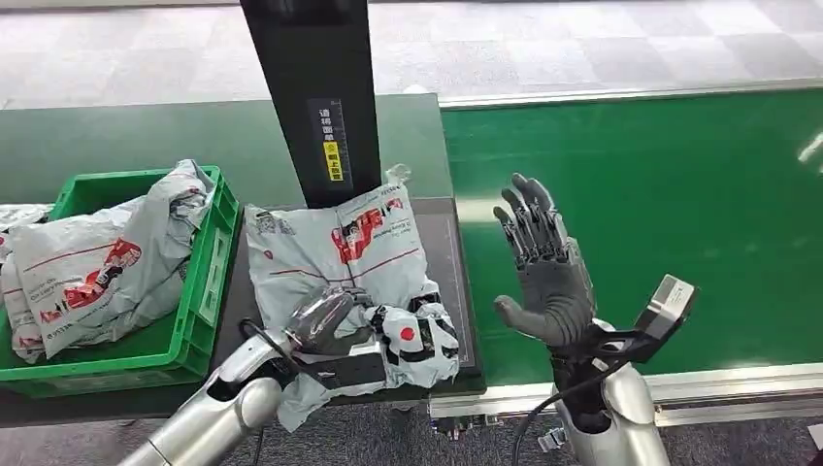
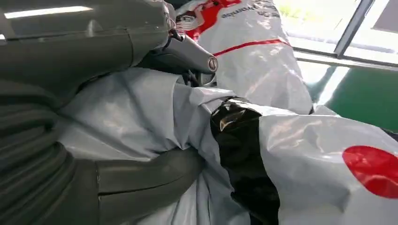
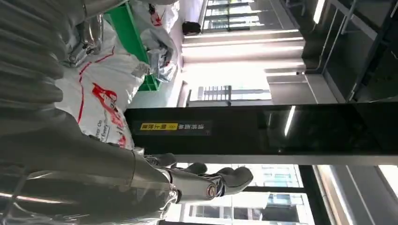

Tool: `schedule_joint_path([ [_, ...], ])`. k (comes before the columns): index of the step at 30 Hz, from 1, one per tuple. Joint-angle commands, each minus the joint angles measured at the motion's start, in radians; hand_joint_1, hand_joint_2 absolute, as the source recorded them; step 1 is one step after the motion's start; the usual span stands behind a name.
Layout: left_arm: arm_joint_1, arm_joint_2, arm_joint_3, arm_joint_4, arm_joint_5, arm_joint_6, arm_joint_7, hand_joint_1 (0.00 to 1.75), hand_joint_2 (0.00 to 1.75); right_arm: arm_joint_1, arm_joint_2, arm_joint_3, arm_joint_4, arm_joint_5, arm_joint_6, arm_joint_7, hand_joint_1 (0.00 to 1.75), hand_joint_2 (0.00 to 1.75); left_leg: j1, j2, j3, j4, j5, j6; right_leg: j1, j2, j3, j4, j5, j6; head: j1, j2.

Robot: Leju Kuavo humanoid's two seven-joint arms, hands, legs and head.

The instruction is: Moved the parcel from conveyor to table for the left to box.

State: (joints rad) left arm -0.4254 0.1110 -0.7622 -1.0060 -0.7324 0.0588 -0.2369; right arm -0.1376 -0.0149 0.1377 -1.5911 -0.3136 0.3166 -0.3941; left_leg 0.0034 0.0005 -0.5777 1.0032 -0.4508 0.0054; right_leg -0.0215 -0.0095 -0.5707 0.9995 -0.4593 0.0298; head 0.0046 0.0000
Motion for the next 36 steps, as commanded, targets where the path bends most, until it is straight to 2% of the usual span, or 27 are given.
schedule_joint_path([
  [1,-0.035,0.03,-0.003,0.016,0.014,0.056,-0.006,1.75,1.75,-0.003,0.015,-0.002,0.029,-0.007,-0.008,0.004,0.0,1.75,0.001,0.001,0.002,-0.001,0.0,-0.001,0.001,0.001,0.001,-0.001,0.0,-0.002,0.0,0.0],
  [6,-0.017,0.068,0.106,-0.181,0.091,0.211,-0.04,1.75,1.75,0.033,0.017,-0.011,-0.006,-0.003,-0.034,0.011,0.0,1.75,0.001,0.0,0.0,0.001,0.0,-0.001,0.001,0.0,0.0,0.0,0.0,-0.002,0.0,0.0],
  [10,-0.006,0.088,0.132,-0.246,0.108,0.214,-0.034,1.75,1.75,0.039,0.015,-0.009,-0.011,-0.003,-0.039,0.012,0.0,1.75,0.001,0.001,-0.001,0.001,0.0,-0.001,0.001,0.001,-0.001,0.0,0.0,-0.001,0.0,0.0],
  [15,0.06,0.113,0.267,-0.476,0.176,0.384,-0.104,1.75,1.75,0.045,0.012,0.005,-0.016,-0.011,-0.064,0.017,0.0,1.75,0.001,0.002,-0.001,0.001,-0.001,-0.001,0.001,0.002,-0.002,0.001,0.0,-0.002,0.0,0.0],
  [17,0.075,0.125,0.291,-0.526,0.185,0.382,-0.103,1.75,1.75,0.05,0.01,0.009,-0.019,-0.011,-0.067,0.017,0.0,1.75,0.001,0.002,-0.002,0.001,-0.001,-0.001,0.001,0.002,-0.003,0.001,0.0,-0.002,0.0,0.0],
  [19,0.075,0.125,0.291,-0.526,0.185,0.382,-0.103,1.75,1.75,0.05,0.01,0.009,-0.019,-0.011,-0.067,0.017,0.0,1.75,0.001,0.002,-0.001,0.001,-0.001,-0.001,0.001,0.003,-0.002,0.001,0.0,-0.002,0.0,0.0],
  [21,0.089,0.118,0.339,-0.563,0.194,0.443,-0.137,1.75,1.75,0.05,0.003,0.014,-0.018,-0.013,-0.072,0.016,0.0,1.75,0.001,0.002,0.0,0.0,-0.001,-0.001,0.001,0.002,-0.001,0.0,0.0,-0.002,0.0,0.0],
  [29,0.109,0.123,0.544,-0.764,0.251,0.52,-0.184,1.75,1.75,0.056,-0.006,0.014,-0.016,-0.029,-0.087,0.011,0.0,1.75,0.001,0.002,-0.001,0.001,0.0,-0.001,0.001,0.002,-0.002,0.001,0.0,-0.002,0.0,0.0],
  [34,0.183,0.142,0.637,-0.839,0.306,0.565,-0.246,1.75,1.75,0.087,-0.001,0.005,-0.049,-0.026,-0.097,0.012,0.0,1.75,0.002,0.004,0.002,-0.001,-0.001,-0.001,0.002,0.004,0.0,-0.001,0.0,-0.003,0.0,0.0],
  [36,0.194,0.125,0.681,-0.853,0.302,0.597,-0.272,1.75,1.75,0.129,0.007,-0.008,-0.096,-0.017,-0.117,0.009,0.0,1.75,0.001,0.003,0.002,-0.001,-0.001,-0.001,0.001,0.004,0.001,-0.001,-0.001,-0.003,0.0,0.0],
])
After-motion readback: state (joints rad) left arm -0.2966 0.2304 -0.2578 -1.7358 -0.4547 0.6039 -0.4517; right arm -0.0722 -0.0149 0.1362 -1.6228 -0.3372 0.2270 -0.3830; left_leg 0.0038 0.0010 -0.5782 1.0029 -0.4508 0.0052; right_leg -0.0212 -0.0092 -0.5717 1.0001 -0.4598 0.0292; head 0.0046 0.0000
